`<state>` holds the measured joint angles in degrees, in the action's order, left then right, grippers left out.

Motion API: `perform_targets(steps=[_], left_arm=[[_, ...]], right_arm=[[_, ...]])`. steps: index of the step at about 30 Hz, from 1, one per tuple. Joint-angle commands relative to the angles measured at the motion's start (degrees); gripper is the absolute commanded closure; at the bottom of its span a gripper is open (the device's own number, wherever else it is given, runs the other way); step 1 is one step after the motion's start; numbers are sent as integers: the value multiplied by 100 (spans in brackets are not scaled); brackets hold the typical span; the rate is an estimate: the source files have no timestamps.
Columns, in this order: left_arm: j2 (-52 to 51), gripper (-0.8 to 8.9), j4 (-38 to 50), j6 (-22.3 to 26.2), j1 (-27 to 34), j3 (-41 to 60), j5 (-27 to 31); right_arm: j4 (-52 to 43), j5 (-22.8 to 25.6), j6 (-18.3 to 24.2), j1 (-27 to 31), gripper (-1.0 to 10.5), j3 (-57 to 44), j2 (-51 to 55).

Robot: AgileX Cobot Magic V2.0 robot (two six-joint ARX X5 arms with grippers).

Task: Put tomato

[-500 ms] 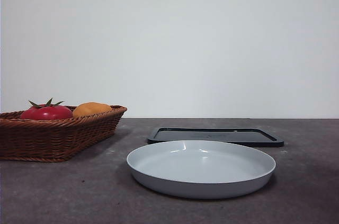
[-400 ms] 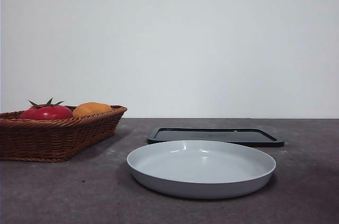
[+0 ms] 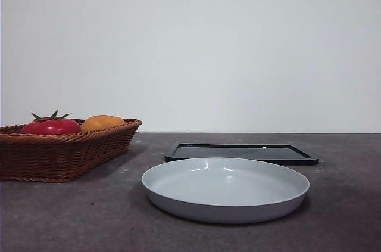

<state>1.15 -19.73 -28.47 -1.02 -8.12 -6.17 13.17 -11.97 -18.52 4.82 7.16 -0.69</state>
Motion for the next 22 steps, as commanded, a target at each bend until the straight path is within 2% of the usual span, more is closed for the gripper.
perform_targets(steps=[1, 6, 11, 15, 22], left_arm=[[184, 803, -151, -74, -2, -444, -52], [809, 803, -695, 258, -2, -1255, -459], [1705, 803, -1215, 782, -2, -2135, -938], [2496, 803, -1462, 1128, -2, -2811, -1541], [3950, 803, -2514, 1915, -81, -4074, -2546]], right_arm=[[146, -28, -101, -15, 936, 483, -160], [662, -245, 87, -15, 936, 1386, -748], [1506, -791, 654, -20, 936, 2465, -1709], [2192, -1270, 1067, -85, 936, 3294, -2553], [3324, -1987, 1508, -717, 936, 4605, -3871]])
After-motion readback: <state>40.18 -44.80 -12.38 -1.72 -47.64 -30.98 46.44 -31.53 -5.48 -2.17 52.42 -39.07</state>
